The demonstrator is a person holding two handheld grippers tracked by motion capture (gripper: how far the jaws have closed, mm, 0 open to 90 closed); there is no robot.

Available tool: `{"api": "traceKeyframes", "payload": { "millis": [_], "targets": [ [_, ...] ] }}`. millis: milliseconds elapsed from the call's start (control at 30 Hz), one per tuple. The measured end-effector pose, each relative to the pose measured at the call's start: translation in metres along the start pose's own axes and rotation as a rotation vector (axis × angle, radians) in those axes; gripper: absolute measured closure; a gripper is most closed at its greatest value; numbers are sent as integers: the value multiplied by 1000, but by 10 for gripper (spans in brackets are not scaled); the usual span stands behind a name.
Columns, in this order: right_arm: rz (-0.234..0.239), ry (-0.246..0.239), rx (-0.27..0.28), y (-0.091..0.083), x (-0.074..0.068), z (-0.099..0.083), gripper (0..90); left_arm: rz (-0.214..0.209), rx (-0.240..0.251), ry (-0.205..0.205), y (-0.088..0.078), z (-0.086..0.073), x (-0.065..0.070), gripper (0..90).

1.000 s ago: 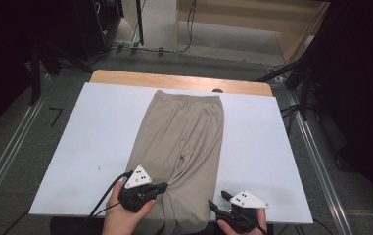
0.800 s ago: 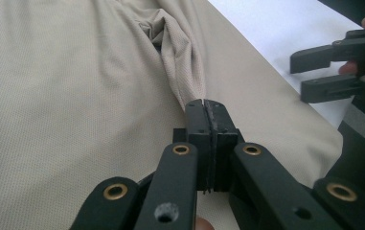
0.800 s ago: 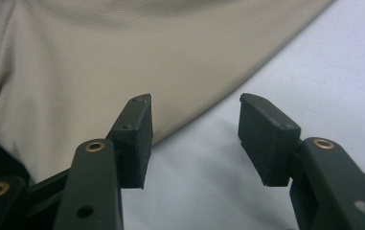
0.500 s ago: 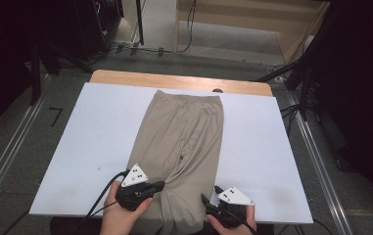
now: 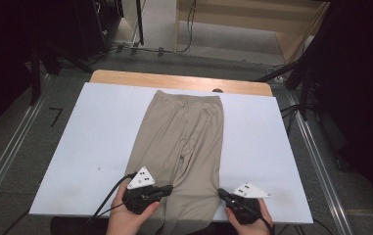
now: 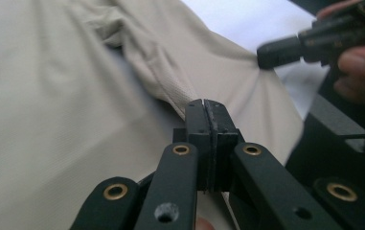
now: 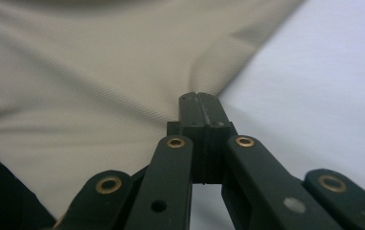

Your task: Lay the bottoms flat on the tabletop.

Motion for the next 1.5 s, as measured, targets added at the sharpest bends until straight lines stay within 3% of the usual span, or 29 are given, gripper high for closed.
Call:
{"api": "traceKeyframes", "payload": {
  "millis": [300, 400, 500, 533, 567, 600, 700, 767, 833, 867, 1000, 1100, 1133, 1167, 1233, 1300, 1367, 1400, 1500],
  "targets": [
    [-107, -49, 40, -54, 41, 14, 888, -114, -30, 10, 36, 6, 41, 900],
    [-162, -68, 21, -59, 50, 9, 887, -130, -46, 10, 46, 3, 48, 900],
    [-144, -27, -11, -51, 57, -4, 883, -128, -90, 2, 54, -7, 49, 877],
    [-129, -14, -16, -48, 58, -7, 843, -123, -101, 0, 53, -9, 48, 812],
    [-114, -15, -17, -45, 58, -9, 676, -112, -92, 0, 50, -10, 46, 714],
    [-96, -12, -12, -44, 57, -10, 580, -109, -73, 3, 44, -9, 44, 655],
    [-58, -8, 29, -51, 52, -9, 451, -96, -31, 11, 19, -7, 31, 479],
    [-49, -25, 58, -57, 43, -8, 445, -73, -2, 6, -2, -7, 15, 443],
    [-30, -62, 78, -59, 28, -7, 452, -32, 31, -25, -24, -8, -5, 436],
    [-11, -80, 75, -57, 17, -7, 465, -1, 43, -49, -37, -12, -18, 436],
    [69, -144, 53, -40, -25, -9, 563, 133, 51, -67, -72, -33, -60, 440],
    [145, -165, 14, -20, -56, -15, 568, 218, 41, -99, -93, -54, -87, 479],
    [146, -171, 7, -15, -61, -16, 562, 277, 31, -98, -98, -63, -97, 521],
    [134, -179, -4, -8, -68, -18, 539, 298, 25, -110, -100, -67, -101, 535],
    [70, -185, -19, 1, -72, -19, 542, 278, 7, -152, -100, -73, -104, 534],
    [18, -171, -36, 8, -71, -21, 592, 271, -3, -140, -96, -73, -101, 540],
    [14, -140, -31, 12, -70, -21, 764, 259, -44, -117, -89, -77, -96, 589],
    [25, -138, -30, 12, -71, -21, 829, 290, -42, -104, -88, -77, -96, 608],
    [27, -156, -42, 12, -75, -22, 857, 340, -56, -89, -88, -78, -101, 756]
  ]
}}
Point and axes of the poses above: each handheld gripper's, and its own axes: y roughly forward along the jaws, z roughly out of its top, x roughly to its right, the point moved 10 cm from there along y, roughly forward along the jaws, and after that the axes turned 5 degrees about z, right-handed, at the moved point
